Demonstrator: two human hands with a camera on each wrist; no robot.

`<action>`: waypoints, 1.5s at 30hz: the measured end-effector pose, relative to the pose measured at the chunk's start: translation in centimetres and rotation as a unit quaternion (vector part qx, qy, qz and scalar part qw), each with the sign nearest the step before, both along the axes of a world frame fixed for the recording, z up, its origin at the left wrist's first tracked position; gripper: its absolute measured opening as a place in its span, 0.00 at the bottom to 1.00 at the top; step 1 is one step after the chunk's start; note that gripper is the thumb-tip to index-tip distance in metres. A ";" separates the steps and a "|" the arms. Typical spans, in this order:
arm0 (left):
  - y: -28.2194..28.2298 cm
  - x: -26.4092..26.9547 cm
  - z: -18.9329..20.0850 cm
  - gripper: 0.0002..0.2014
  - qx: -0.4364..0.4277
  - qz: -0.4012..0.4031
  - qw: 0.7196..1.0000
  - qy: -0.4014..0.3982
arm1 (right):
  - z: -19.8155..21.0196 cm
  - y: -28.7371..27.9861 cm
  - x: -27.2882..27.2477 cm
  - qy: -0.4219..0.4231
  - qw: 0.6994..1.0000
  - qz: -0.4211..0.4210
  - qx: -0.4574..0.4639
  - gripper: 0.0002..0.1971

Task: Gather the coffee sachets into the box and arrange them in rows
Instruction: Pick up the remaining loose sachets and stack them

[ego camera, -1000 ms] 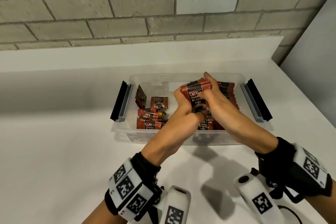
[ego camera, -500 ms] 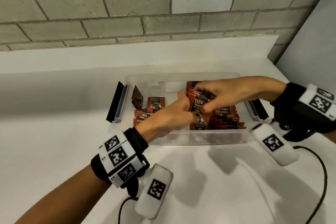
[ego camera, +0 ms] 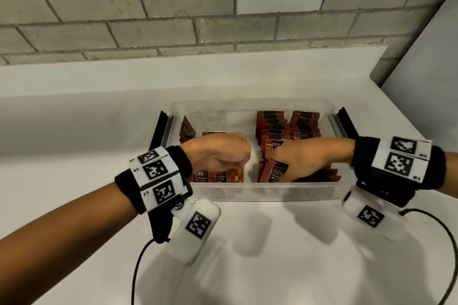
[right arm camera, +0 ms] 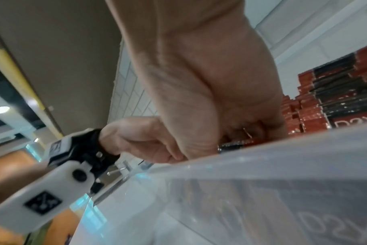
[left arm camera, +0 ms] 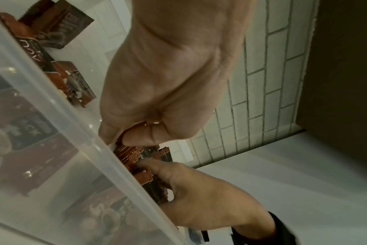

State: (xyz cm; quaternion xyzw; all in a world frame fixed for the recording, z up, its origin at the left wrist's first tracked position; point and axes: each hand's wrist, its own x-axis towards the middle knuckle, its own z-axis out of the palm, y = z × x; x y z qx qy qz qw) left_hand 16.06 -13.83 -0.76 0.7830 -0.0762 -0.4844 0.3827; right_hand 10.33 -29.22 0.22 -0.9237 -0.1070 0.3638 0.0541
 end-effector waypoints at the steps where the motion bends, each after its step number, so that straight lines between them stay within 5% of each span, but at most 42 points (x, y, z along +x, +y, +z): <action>1: -0.2 0.1 -0.3 0.16 -0.005 0.009 1.000 0.014 | -0.3 0.1 0.0 -0.012 1.000 0.011 -0.017 0.23; 9: -1.1 -0.5 -1.4 0.25 -0.039 -0.011 0.994 0.097 | -0.9 0.3 0.6 -0.069 0.997 -0.020 -0.018 0.25; 11: -1.3 -0.9 -1.5 0.19 -0.039 -0.007 0.993 0.115 | -0.9 0.0 0.4 -0.075 0.997 -0.030 0.016 0.29; 16: -1.3 -1.1 -2.3 0.25 -0.070 -0.002 0.990 0.119 | -1.0 -0.7 -0.4 -0.109 0.993 -0.008 0.049 0.31; 21: -1.1 -1.2 -2.5 0.20 -0.053 -0.010 0.994 0.095 | 0.3 -1.6 -0.3 -0.118 0.992 -0.008 0.048 0.37; 26: -1.2 -1.4 -2.6 0.18 -0.060 -0.009 0.992 0.115 | 2.2 -3.3 -0.2 -0.112 0.977 -0.126 0.127 0.11; 31: -1.4 -1.3 -2.7 0.20 -0.038 -0.010 0.994 0.101 | 1.8 -3.6 -0.2 -0.048 0.983 -0.123 0.124 0.09; 35: -1.6 -0.9 -2.6 0.22 -0.046 0.042 0.992 0.111 | 3.0 -5.9 0.7 -0.122 0.951 -0.237 0.160 0.12; 39: -2.1 -1.1 -2.5 0.24 -0.084 -0.008 0.990 0.115 | 2.5 -6.3 0.6 -0.022 0.911 -0.337 0.238 0.12; 45: -2.3 -0.5 -1.8 0.21 -0.051 0.012 0.997 0.055 | 2.3 -6.6 1.2 -0.002 0.865 -0.401 0.301 0.14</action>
